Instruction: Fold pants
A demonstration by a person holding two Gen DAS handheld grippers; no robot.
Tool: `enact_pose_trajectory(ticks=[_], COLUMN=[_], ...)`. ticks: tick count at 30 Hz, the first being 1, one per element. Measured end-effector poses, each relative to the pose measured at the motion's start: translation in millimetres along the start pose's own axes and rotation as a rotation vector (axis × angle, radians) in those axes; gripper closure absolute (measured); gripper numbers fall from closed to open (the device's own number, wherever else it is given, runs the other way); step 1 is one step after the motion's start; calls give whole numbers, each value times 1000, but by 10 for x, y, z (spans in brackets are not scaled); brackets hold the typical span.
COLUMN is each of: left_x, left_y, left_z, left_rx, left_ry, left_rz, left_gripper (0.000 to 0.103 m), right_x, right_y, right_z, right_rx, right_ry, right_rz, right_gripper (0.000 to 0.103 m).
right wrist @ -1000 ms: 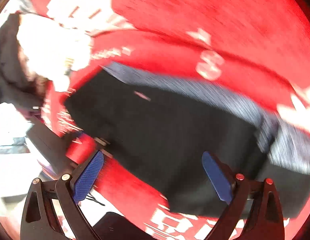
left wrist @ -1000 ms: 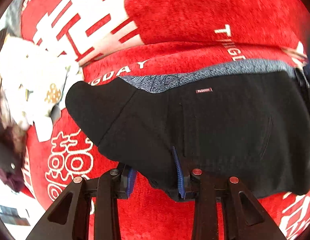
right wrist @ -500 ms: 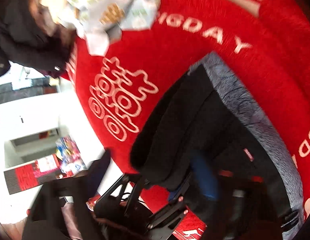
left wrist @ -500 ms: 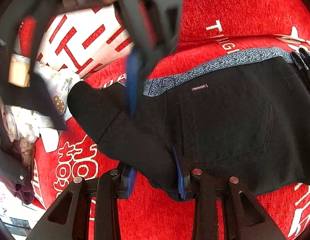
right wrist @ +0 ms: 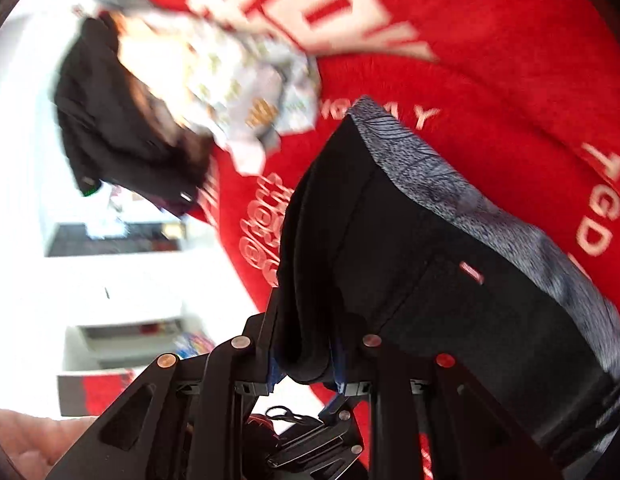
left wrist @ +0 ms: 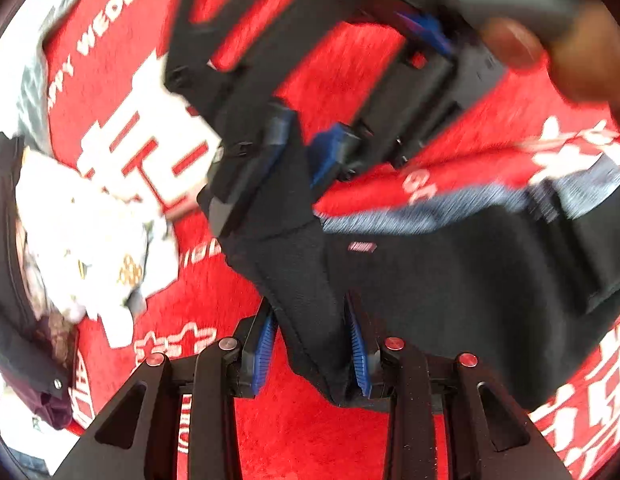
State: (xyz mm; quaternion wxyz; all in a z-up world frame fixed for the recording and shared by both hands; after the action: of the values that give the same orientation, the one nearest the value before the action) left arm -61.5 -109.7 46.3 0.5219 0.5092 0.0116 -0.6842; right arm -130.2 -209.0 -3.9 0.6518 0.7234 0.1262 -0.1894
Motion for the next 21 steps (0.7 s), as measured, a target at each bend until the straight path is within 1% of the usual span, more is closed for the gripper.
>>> enact_pose_trajectory(ticks=[2,5,9,11,14,17,20,21], left_x=[-209,-495,-857,-1023,-1242,-1431,-1582,-1600], left_y=[-83,-259,-634,-896,-1313,-1752,-2263,-2359], left_z=[168,402,674,774,876,905,851,832], left_rx=[2,14,56,88,143,196,270,282], left_ry=[-46,-110,-186,-224,-261,-283,-285,-279], left_rz=[-24,-64,-126,-164,-210,-269,-329,-344], left_gripper=[68,68,68,68,68,68,68,68], right_x=[-311,-828,-1512,-1843,-2262,-2670,-2965,-3047], right_y=[51,101,68,11,-144,-399,-689,-788], right_z=[-121,-350,-743,-948,-1287,-1703,-2148,-2270], right_rx=[-8,-19,-21,-14,13,65,134,162], right_ry=[-69,-176,-318,-375,-460,-552,-642,-664], right_rz=[48,94,118,118,109,108,103,100], right_gripper=[80,80,80,80,80,80,80,80])
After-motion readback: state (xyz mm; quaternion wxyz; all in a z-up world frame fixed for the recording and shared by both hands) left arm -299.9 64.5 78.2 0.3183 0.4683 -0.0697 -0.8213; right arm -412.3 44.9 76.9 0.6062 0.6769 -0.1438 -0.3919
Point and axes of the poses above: each gripper's, at about its wrist camera, not at the fingertips, and x roughly the way its jaws point, y to its left, z to its top, the point moved 4 cm from there along x, roughly the way its jaws point, and after that the axes turned 14 degrees about z, right-handed, at the moved point
